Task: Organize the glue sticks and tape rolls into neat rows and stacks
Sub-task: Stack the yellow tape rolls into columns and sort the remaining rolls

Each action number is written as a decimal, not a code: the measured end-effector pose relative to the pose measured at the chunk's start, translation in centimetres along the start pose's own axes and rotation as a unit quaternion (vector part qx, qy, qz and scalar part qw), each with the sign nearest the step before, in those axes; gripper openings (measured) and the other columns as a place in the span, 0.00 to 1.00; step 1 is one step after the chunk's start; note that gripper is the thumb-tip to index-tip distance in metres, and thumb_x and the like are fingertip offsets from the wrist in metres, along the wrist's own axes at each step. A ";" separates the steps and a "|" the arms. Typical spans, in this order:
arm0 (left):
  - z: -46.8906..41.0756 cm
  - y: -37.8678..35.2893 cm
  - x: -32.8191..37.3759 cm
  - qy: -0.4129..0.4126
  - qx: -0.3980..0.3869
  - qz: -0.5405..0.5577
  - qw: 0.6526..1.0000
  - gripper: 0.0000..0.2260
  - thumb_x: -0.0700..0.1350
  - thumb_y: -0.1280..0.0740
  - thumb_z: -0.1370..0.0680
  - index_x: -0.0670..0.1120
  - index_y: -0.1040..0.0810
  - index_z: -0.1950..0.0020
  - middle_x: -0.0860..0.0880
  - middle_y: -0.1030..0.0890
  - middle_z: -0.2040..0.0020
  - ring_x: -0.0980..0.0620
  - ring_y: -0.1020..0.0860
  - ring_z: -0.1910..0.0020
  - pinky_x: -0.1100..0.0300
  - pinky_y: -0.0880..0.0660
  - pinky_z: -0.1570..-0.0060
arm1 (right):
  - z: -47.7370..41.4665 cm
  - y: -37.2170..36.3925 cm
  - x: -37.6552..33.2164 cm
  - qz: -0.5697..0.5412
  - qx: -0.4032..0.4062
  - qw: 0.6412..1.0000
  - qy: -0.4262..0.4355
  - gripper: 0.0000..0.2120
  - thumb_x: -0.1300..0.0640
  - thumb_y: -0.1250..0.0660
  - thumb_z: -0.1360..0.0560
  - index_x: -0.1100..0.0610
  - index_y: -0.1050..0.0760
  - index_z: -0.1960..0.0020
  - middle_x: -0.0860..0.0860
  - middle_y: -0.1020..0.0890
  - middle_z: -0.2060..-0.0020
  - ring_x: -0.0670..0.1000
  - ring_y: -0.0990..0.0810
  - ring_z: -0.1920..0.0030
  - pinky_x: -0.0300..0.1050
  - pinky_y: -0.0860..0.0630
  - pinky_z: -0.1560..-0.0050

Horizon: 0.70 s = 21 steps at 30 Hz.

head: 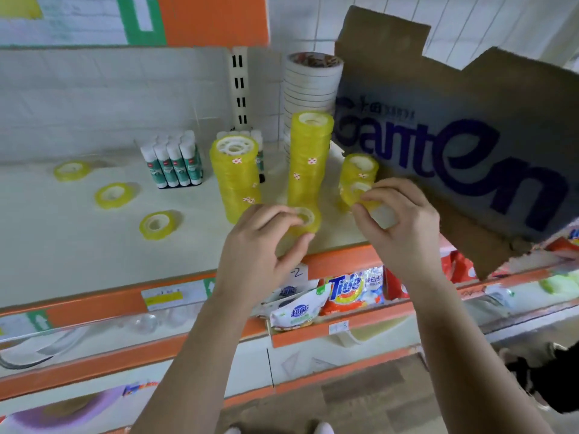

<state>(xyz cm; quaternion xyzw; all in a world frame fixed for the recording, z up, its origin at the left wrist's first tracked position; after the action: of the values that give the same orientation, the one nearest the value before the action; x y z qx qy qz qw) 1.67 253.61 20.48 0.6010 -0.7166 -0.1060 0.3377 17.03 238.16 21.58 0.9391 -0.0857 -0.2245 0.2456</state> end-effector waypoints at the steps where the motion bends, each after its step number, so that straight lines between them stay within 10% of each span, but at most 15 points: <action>1: -0.1 -0.5 0.4 0.011 0.002 -0.007 1.000 0.08 0.47 0.28 0.24 0.43 0.17 0.53 0.49 0.18 0.52 0.47 0.20 0.53 0.60 0.25 0.50 | -0.4 0.3 0.7 -0.007 0.001 1.000 0.002 0.08 0.56 0.29 0.26 0.62 0.18 0.54 0.55 0.20 0.53 0.53 0.20 0.54 0.48 0.23 0.52; 21: 0.2 -3.9 3.6 0.083 0.039 -0.075 0.993 0.10 0.48 0.31 0.24 0.42 0.17 0.53 0.47 0.19 0.50 0.47 0.20 0.51 0.52 0.23 0.52 | -5.7 -2.6 6.8 -0.099 -0.089 0.991 -0.011 0.08 0.57 0.28 0.29 0.60 0.19 0.52 0.53 0.21 0.49 0.49 0.22 0.51 0.46 0.24 0.49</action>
<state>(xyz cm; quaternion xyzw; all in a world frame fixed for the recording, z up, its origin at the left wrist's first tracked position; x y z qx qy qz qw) 4.43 249.22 19.42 0.6723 -0.6427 -0.0532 0.3636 25.82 240.97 22.12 0.9150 0.0255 -0.2645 0.3037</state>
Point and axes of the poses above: each hand's wrist, its own z-axis away from the middle knuckle, its own y-axis out of the back of the hand, x = y × z, the point moved 1 cm from there along -z, towards the middle knuckle
